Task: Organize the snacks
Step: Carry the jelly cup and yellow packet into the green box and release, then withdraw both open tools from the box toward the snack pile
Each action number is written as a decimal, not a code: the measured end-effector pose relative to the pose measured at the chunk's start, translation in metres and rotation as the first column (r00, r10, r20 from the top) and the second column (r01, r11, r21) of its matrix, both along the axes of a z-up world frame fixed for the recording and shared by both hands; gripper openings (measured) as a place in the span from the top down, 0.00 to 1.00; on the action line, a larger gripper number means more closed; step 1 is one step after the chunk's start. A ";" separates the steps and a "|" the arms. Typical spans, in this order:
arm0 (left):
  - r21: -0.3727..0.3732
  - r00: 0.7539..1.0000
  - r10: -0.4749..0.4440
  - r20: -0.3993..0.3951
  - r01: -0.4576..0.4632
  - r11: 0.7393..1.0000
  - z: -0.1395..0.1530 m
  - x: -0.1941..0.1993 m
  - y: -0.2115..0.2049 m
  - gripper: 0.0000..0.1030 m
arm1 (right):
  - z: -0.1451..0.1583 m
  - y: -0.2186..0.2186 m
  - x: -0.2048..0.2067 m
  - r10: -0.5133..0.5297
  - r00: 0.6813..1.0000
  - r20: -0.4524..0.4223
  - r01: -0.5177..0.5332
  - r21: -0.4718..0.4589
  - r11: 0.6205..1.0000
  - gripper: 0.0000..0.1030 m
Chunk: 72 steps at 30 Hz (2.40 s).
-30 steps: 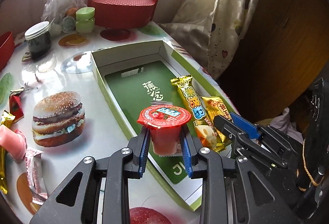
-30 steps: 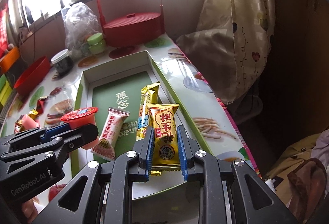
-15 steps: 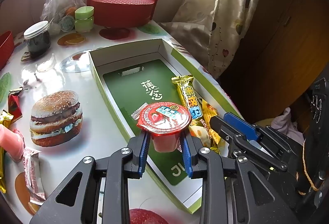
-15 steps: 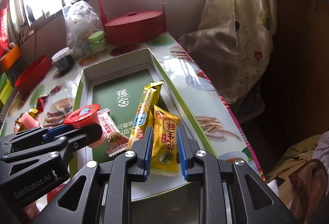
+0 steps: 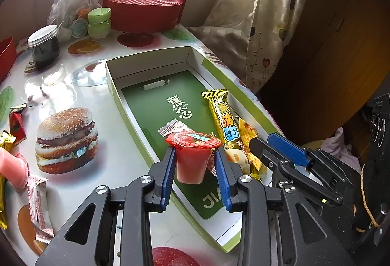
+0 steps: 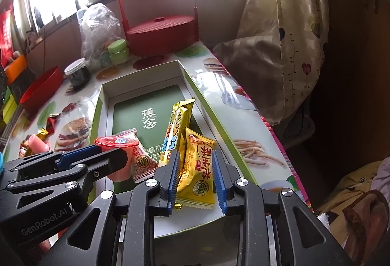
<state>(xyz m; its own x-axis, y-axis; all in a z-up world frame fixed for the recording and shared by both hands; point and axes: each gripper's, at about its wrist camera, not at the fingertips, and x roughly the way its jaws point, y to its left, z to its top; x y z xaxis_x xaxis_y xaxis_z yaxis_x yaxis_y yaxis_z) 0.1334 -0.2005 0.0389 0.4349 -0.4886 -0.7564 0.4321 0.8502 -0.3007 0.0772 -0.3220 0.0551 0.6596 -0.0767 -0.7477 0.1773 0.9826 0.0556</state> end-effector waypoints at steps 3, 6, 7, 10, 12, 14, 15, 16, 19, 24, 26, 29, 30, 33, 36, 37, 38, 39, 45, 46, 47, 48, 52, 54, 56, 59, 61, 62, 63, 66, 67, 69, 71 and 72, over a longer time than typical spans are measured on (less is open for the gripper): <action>-0.010 1.000 0.000 0.000 0.000 1.000 0.001 -0.001 0.002 0.65 | 0.000 0.000 -0.001 0.002 1.000 0.001 -0.002 0.001 1.000 0.72; -0.022 1.000 -0.001 0.007 0.001 1.000 0.003 -0.003 0.004 0.62 | 0.001 0.000 -0.003 -0.001 1.000 0.005 0.001 -0.001 1.000 0.71; -0.027 1.000 0.000 0.004 0.000 1.000 0.003 -0.003 0.005 0.61 | 0.001 0.000 -0.003 -0.003 1.000 0.005 0.003 0.000 1.000 0.70; -0.024 1.000 0.003 0.010 -0.003 1.000 0.005 -0.004 0.006 0.61 | 0.002 0.000 -0.005 -0.005 1.000 0.009 0.005 0.001 1.000 0.68; -0.029 1.000 0.009 0.018 -0.008 1.000 0.008 -0.007 0.009 0.61 | 0.003 0.000 -0.006 -0.005 1.000 0.013 0.005 0.000 1.000 0.67; -0.027 1.000 0.019 0.024 -0.018 0.999 0.010 -0.008 0.013 0.61 | 0.005 0.000 -0.008 -0.010 1.000 0.018 0.010 0.000 1.000 0.64; -0.029 0.999 0.021 0.028 -0.021 0.999 0.012 -0.009 0.014 0.61 | 0.006 0.000 -0.009 -0.013 1.000 0.021 0.013 0.001 1.000 0.64; -0.033 0.999 0.024 0.035 -0.023 0.999 0.014 -0.010 0.016 0.61 | 0.007 0.000 -0.010 -0.015 1.000 0.025 0.015 0.003 1.000 0.63; -0.036 0.998 0.029 0.048 -0.027 0.999 0.018 -0.013 0.019 0.61 | 0.010 0.001 -0.012 -0.018 0.999 0.034 0.018 0.006 1.000 0.60; -0.031 0.997 0.032 0.072 -0.029 0.999 0.023 -0.019 0.028 0.60 | 0.016 0.005 -0.016 -0.018 0.999 0.047 0.018 0.004 1.000 0.60; -0.033 0.996 0.040 0.075 -0.038 0.999 0.024 -0.020 0.034 0.60 | 0.018 0.007 -0.018 -0.017 0.998 0.053 0.017 0.003 1.000 0.59; -0.028 0.995 0.059 0.083 -0.057 0.998 0.027 -0.023 0.042 0.60 | 0.021 0.011 -0.020 -0.017 0.998 0.060 0.016 0.004 1.000 0.59; -0.027 0.994 0.065 0.091 -0.063 0.998 0.028 -0.025 0.045 0.60 | 0.022 0.012 -0.020 -0.016 0.998 0.061 0.015 0.005 1.000 0.59; -0.018 0.992 0.080 0.102 -0.079 0.997 0.030 -0.028 0.055 0.60 | 0.024 0.018 -0.021 -0.007 0.998 0.066 0.006 0.004 1.000 0.59; -0.012 0.990 0.095 0.103 -0.094 0.995 0.030 -0.032 0.064 0.60 | 0.025 0.023 -0.023 0.002 0.998 0.070 -0.002 0.003 1.000 0.59; -0.011 0.990 0.101 0.103 -0.101 0.995 0.030 -0.033 0.067 0.60 | 0.026 0.025 -0.023 0.004 0.998 0.070 -0.004 0.003 1.000 0.59; -0.010 0.989 0.105 0.102 -0.104 0.994 0.030 -0.033 0.069 0.60 | 0.026 0.027 -0.023 0.006 0.997 0.072 -0.007 0.004 1.000 0.59; -0.008 0.989 0.111 0.099 -0.110 0.994 0.029 -0.034 0.073 0.60 | 0.027 0.029 -0.024 0.009 0.997 0.073 -0.009 0.005 1.000 0.59; 0.001 0.985 0.143 0.101 -0.143 0.990 0.028 -0.039 0.091 0.60 | 0.031 0.041 -0.025 0.030 0.996 0.084 -0.031 0.007 1.000 0.59; 0.002 0.984 0.147 0.102 -0.148 0.989 0.028 -0.040 0.093 0.60 | 0.031 0.044 -0.025 0.034 0.996 0.085 -0.034 0.006 0.999 0.59; 0.002 0.983 0.153 0.102 -0.154 0.988 0.028 -0.040 0.096 0.60 | 0.032 0.046 -0.025 0.038 0.996 0.086 -0.038 0.005 0.999 0.59; 0.002 0.982 0.157 0.101 -0.158 0.987 0.028 -0.040 0.098 0.60 | 0.032 0.048 -0.025 0.041 0.995 0.086 -0.042 0.006 0.999 0.59; 0.007 0.978 0.178 0.104 -0.180 0.984 0.028 -0.041 0.105 0.60 | 0.034 0.055 -0.025 0.055 0.994 0.090 -0.055 0.005 0.998 0.59; 0.011 0.975 0.190 0.112 -0.193 0.981 0.028 -0.043 0.110 0.60 | 0.036 0.059 -0.025 0.064 0.993 0.096 -0.065 0.006 0.998 0.59; 0.013 0.973 0.200 0.113 -0.202 0.979 0.028 -0.043 0.115 0.60 | 0.038 0.064 -0.025 0.076 0.992 0.104 -0.078 0.012 0.997 0.59; 0.017 0.968 0.221 0.116 -0.225 0.974 0.028 -0.044 0.125 0.60 | 0.039 0.072 -0.023 0.096 0.989 0.109 -0.099 0.017 0.995 0.59; 0.018 0.966 0.232 0.118 -0.235 0.972 0.028 -0.044 0.130 0.60 | 0.039 0.078 -0.022 0.113 0.987 0.110 -0.116 0.021 0.993 0.59; 0.018 0.964 0.237 0.119 -0.241 0.970 0.028 -0.044 0.133 0.60 | 0.039 0.082 -0.022 0.122 0.986 0.110 -0.126 0.023 0.992 0.59; 0.014 0.964 0.238 0.119 -0.242 0.970 0.028 -0.045 0.136 0.60 | 0.039 0.084 -0.021 0.129 0.985 0.111 -0.133 0.024 0.991 0.59; 0.015 0.960 0.255 0.115 -0.259 0.966 0.025 -0.045 0.146 0.60 | 0.037 0.093 -0.018 0.156 0.982 0.107 -0.160 0.031 0.987 0.59; 0.016 0.958 0.262 0.112 -0.266 0.964 0.024 -0.045 0.149 0.60 | 0.036 0.097 -0.017 0.167 0.980 0.105 -0.171 0.028 0.985 0.59; 0.017 0.955 0.278 0.103 -0.281 0.960 0.021 -0.044 0.156 0.60 | 0.036 0.104 -0.016 0.185 0.977 0.104 -0.189 0.024 0.982 0.58; 0.023 0.953 0.285 0.105 -0.289 0.957 0.019 -0.044 0.161 0.60 | 0.034 0.110 -0.013 0.202 0.974 0.100 -0.206 0.028 0.978 0.58; 0.028 0.951 0.291 0.107 -0.296 0.955 0.018 -0.044 0.164 0.60 | 0.034 0.113 -0.012 0.209 0.973 0.098 -0.213 0.030 0.977 0.58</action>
